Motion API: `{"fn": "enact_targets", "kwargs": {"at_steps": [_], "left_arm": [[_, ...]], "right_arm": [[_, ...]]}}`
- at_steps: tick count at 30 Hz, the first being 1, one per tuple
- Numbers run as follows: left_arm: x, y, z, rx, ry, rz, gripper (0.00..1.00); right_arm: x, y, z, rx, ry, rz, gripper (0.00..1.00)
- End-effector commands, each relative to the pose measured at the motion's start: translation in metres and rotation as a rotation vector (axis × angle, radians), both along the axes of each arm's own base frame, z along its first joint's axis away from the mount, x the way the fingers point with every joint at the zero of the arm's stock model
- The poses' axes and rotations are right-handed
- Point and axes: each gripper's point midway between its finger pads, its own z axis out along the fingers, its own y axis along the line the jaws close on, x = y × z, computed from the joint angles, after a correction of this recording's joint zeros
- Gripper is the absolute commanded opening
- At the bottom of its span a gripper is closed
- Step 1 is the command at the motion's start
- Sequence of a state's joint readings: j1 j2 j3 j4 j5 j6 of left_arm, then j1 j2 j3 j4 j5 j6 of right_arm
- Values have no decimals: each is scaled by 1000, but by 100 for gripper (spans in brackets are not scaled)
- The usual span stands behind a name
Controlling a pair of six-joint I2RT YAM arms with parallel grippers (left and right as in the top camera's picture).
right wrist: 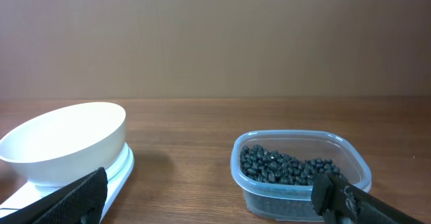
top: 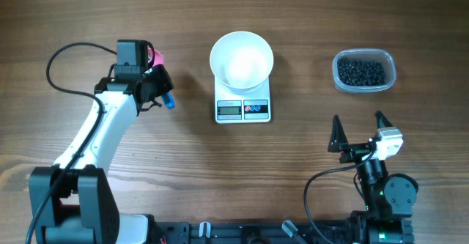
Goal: Scoop item into bowl and weigh 150g on scale
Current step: 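Close the left gripper on the scoop and lift it, then pass the pink scoop from the left gripper to the right gripper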
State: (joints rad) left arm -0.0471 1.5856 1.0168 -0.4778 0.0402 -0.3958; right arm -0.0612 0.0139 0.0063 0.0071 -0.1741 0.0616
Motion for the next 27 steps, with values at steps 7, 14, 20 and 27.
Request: {"fn": "enact_targets", "kwargs": {"at_steps": [7, 14, 20, 27], "left_arm": [[6, -3, 12, -16, -31, 0, 17], [2, -3, 9, -16, -13, 0, 17], [-4, -13, 16, -88, -3, 0, 14], [-14, -35, 77, -266, -129, -26, 15]], "right_arm": [[0, -2, 1, -7, -5, -13, 100], [0, -2, 1, -7, -5, -13, 100], [0, -2, 1, -7, -5, -13, 100], [0, 3, 2, 157, 11, 18, 100]]}}
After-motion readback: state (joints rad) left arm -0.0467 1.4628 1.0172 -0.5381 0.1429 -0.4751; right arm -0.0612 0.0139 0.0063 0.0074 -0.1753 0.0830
